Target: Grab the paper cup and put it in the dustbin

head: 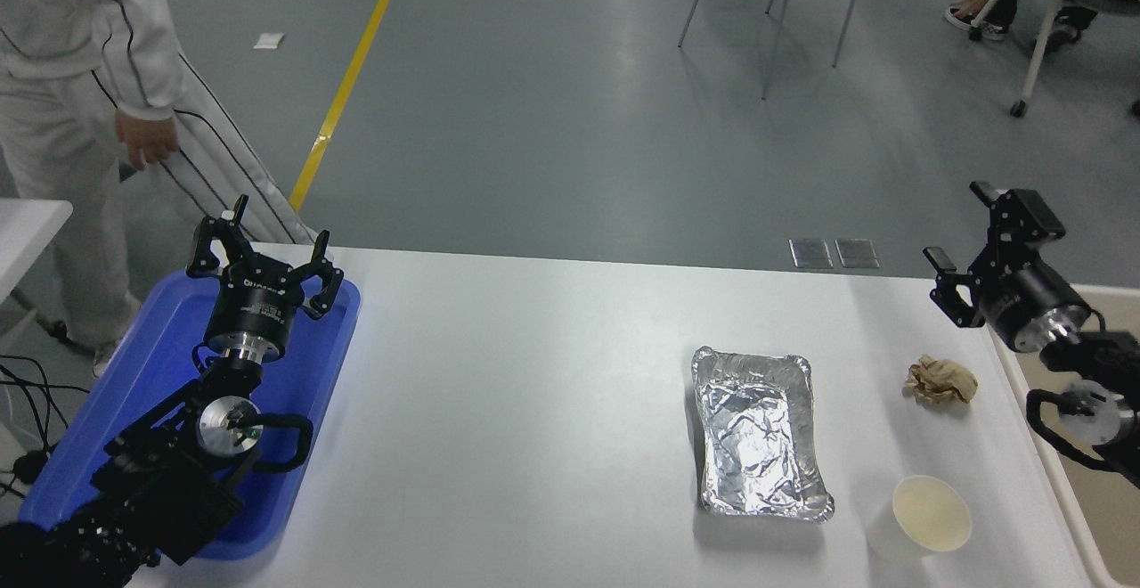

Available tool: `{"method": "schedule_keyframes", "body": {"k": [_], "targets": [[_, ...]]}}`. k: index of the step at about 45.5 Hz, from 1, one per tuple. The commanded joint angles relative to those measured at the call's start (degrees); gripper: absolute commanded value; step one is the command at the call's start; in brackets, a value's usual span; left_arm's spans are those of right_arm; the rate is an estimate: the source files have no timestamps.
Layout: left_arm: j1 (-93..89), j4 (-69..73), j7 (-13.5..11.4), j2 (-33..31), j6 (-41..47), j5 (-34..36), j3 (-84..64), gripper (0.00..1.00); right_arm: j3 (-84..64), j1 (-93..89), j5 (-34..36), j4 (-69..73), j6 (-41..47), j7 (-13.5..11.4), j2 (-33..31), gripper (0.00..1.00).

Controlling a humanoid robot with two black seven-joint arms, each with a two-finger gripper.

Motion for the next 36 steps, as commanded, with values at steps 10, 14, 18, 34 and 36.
{"method": "schedule_keyframes", "body": {"k": [10,14,18,34,36], "targets": [[-0.05,-0.09,0.09,-0.01,-0.07,-0.01,0.00,1.00,-49.36,28.93,-0.31,9.98,0.11,-0.01,-10.04,1.00],[-0.05,-0.09,0.09,-0.01,-0.07,-0.01,0.00,1.00,-60.17,36.32,-0.40,12.00,0.20,-0.10,-8.29,1.00],[-0.05,-0.09,0.01,-0.01,0.01,-0.01,0.00,1.00,-70.89,43.70,-0.49,14.72,1.07,-0.10,-5.83,1.00],[-0.05,-0.09,0.01,-0.01,-0.07,-0.01,0.00,1.00,-90.87,64.63,-8.04,20.26,20.58,-0.45,5.34,1.00],[-0.05,-0.09,0.01,-0.01,-0.07,-0.01,0.00,1.00,-90.79,66.12,-10.50,20.70,22.60,-0.45,5.51,1.00]]}}
